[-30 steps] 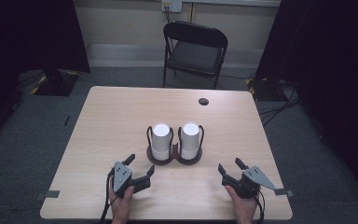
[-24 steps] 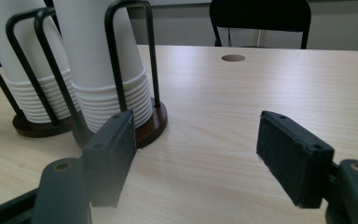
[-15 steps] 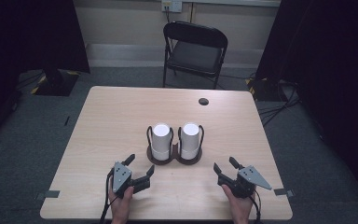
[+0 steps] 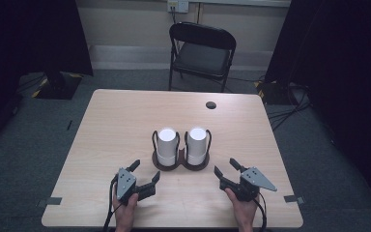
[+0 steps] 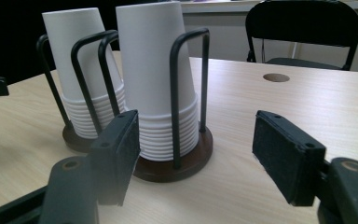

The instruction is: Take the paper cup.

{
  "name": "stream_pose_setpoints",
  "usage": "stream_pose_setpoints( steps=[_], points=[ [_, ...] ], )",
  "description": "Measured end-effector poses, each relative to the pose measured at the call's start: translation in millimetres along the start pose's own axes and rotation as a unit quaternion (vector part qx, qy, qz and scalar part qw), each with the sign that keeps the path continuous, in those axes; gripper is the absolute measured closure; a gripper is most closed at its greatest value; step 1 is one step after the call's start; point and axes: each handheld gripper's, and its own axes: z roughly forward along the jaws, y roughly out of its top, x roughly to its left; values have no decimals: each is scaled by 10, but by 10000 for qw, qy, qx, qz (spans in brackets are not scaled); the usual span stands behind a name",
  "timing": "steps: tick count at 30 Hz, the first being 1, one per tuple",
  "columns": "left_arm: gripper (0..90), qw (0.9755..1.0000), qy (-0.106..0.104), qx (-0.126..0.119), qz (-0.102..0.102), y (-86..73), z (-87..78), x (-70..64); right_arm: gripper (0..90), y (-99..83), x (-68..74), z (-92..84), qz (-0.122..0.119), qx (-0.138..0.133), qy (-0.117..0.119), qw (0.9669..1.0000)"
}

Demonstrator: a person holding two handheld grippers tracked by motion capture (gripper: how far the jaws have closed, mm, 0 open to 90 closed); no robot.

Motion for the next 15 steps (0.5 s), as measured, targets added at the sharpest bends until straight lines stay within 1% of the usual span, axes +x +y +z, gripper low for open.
stream_pose_setpoints(
  steps=[3, 5, 6, 7, 9, 11, 13, 15],
  points=[
    [161, 10000, -8, -2, 6, 0, 0, -1, 322, 51, 12, 32, -113, 67, 28, 9999],
    [161, 10000, -12, 0, 14, 0, 1, -4, 308, 80, 18, 59, -169, 43, 59, 9998],
    [161, 10000, -8, 5, 18, 0, 1, -4, 283, 95, 21, 72, -122, 23, 50, 9999],
    [161, 10000, -7, 9, 19, 0, 1, -5, 280, 111, 17, 85, -79, -8, 96, 9999],
    [161, 10000, -1, 14, 34, 1, 1, -8, 280, 148, 10, 114, -38, 5, 258, 9997],
    [161, 10000, -10, 21, 62, 2, 3, -7, 280, 210, 23, 143, -84, 35, 307, 9995],
    [161, 10000, -11, 25, 72, 2, 4, -10, 278, 234, 27, 153, -111, 47, 314, 9994],
    [161, 10000, -9, 18, 74, 2, 4, -11, 269, 311, 38, 184, -214, 47, 315, 9993]
  ],
)
